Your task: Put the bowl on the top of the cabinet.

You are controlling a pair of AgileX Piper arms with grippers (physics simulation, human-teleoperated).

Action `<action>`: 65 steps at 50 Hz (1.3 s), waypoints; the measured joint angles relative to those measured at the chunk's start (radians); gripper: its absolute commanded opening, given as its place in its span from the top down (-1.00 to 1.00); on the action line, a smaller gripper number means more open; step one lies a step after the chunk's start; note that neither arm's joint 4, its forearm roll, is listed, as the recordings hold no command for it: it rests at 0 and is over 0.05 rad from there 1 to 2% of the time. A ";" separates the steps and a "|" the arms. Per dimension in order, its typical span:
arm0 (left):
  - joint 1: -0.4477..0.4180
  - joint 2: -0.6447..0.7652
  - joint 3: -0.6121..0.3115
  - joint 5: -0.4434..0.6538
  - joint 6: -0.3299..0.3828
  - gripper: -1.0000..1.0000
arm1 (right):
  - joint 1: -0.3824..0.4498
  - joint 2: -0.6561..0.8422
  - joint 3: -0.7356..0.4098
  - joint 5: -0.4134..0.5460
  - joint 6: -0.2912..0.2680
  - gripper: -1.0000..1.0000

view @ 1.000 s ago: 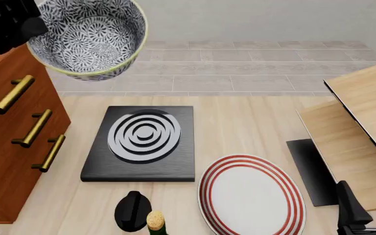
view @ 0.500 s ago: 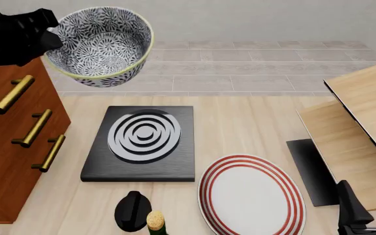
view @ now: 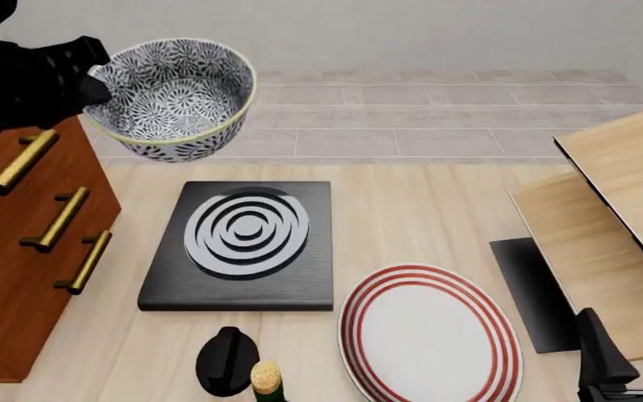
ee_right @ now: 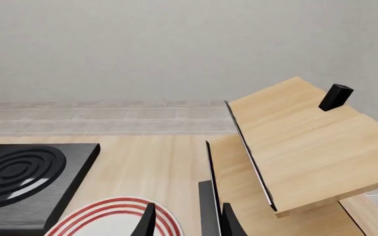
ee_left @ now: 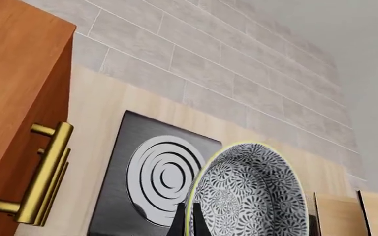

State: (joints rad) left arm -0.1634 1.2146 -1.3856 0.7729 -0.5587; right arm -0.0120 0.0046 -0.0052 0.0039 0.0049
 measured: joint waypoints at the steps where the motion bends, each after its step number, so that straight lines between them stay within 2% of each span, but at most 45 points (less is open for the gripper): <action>1: 0.001 0.001 0.000 0.001 -0.001 1.00 | 0.000 0.000 0.000 0.000 0.000 -1.00; 33: 0.020 0.027 0.004 0.021 -0.005 1.00 | -0.001 -0.001 0.001 -0.001 0.002 -1.00; 51: 0.029 0.027 -0.017 0.037 -0.030 1.00 | -0.001 -0.001 0.000 0.001 0.002 -1.00; 65: 0.072 0.017 -0.059 0.064 -0.039 1.00 | -0.001 -0.002 0.001 0.000 0.003 -1.00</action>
State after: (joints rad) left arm -0.0910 1.2319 -1.4445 0.8365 -0.5978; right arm -0.0133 0.0025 -0.0047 0.0042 0.0075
